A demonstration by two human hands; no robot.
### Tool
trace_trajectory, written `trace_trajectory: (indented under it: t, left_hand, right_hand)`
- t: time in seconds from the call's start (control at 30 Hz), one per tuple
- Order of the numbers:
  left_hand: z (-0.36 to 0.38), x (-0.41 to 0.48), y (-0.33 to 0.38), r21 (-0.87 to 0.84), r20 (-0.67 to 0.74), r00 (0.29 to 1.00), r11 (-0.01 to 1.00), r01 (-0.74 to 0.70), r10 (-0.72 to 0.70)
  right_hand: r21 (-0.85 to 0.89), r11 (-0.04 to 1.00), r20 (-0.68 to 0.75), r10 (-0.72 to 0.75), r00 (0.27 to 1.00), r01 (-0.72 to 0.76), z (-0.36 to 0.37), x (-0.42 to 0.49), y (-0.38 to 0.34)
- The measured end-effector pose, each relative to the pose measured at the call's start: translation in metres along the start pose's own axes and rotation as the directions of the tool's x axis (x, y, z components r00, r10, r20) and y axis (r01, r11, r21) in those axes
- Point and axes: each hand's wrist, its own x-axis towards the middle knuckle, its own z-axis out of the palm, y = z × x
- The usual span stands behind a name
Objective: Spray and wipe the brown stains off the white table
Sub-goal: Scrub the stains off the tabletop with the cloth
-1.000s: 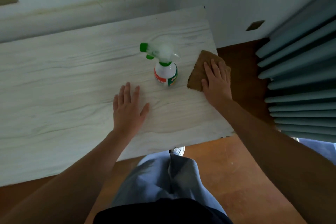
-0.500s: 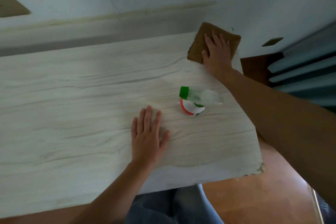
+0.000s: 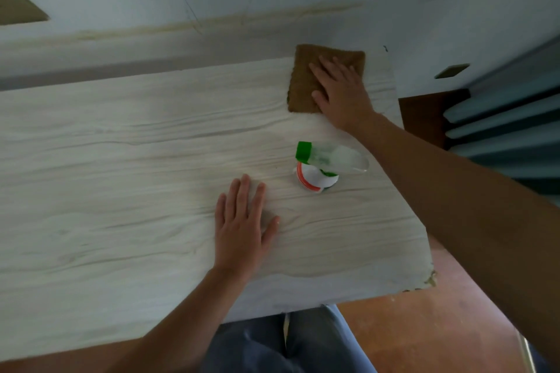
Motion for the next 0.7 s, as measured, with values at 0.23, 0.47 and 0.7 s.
trace_trajectory:
  t: [0.23,0.47,0.7]
  left_hand:
    - [-0.011,0.001,0.007,0.035,0.027,1.000,0.999,0.014,-0.015]
    - [-0.022,-0.024,0.038,-0.008,0.016,0.995,0.995,0.100,-0.100]
    - [-0.025,-0.033,0.077,-0.302,0.030,0.948,0.901,0.311,-0.317]
  right_hand:
    - [0.023,0.989,-0.056,0.147,0.987,-0.146,0.003,-0.069,0.042]
    - [0.127,0.960,-0.058,0.257,0.965,-0.248,0.023,-0.193,0.032]
    - [0.196,0.937,-0.019,0.297,0.955,-0.288,0.045,-0.335,-0.003]
